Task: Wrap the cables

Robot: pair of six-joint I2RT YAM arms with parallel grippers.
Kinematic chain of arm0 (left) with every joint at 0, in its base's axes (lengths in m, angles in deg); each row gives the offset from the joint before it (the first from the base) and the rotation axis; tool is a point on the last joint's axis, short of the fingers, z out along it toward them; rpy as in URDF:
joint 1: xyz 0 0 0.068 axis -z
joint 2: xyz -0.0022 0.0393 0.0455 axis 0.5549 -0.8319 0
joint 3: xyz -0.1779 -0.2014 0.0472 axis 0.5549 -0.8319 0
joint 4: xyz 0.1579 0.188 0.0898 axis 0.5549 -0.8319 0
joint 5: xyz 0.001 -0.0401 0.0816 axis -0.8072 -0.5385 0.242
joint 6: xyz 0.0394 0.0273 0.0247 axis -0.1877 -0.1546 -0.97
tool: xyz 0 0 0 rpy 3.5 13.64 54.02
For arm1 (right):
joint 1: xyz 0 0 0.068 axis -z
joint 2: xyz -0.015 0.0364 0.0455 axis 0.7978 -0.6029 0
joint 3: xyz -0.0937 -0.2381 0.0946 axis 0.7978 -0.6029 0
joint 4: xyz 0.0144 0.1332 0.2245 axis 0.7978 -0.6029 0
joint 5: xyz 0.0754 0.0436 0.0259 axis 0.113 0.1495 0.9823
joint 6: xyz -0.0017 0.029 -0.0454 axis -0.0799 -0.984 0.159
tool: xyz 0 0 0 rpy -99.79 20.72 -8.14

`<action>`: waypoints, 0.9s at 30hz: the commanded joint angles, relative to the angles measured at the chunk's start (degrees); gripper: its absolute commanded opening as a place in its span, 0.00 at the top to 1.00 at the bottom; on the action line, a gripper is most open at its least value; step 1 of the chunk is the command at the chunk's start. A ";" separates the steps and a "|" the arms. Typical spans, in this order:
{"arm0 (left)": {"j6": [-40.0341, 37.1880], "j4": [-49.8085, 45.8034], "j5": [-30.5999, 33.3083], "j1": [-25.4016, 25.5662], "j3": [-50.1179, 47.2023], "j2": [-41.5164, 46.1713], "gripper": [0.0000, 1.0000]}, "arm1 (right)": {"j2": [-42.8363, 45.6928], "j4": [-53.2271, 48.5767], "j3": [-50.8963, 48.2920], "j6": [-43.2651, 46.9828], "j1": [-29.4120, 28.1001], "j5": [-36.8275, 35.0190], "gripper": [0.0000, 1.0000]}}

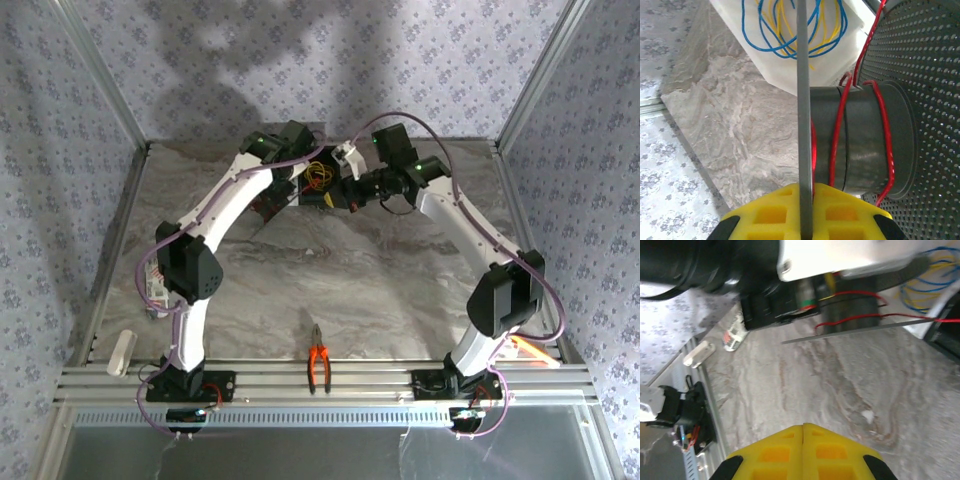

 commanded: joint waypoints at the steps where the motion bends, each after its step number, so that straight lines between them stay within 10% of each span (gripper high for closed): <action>1: 0.87 -2.30 3.27 0.64 3.61 0.22 1.00 | 1.54 3.55 -3.70 -2.98 1.27 1.77 1.00; 18: -4.33 12.90 1.12 3.26 -3.66 16.86 1.00 | 0.08 13.01 -10.65 -10.10 11.18 2.64 0.99; 27: -4.33 18.90 -7.54 3.19 -10.41 24.41 1.00 | -1.73 20.55 -13.40 -16.73 14.58 6.57 0.59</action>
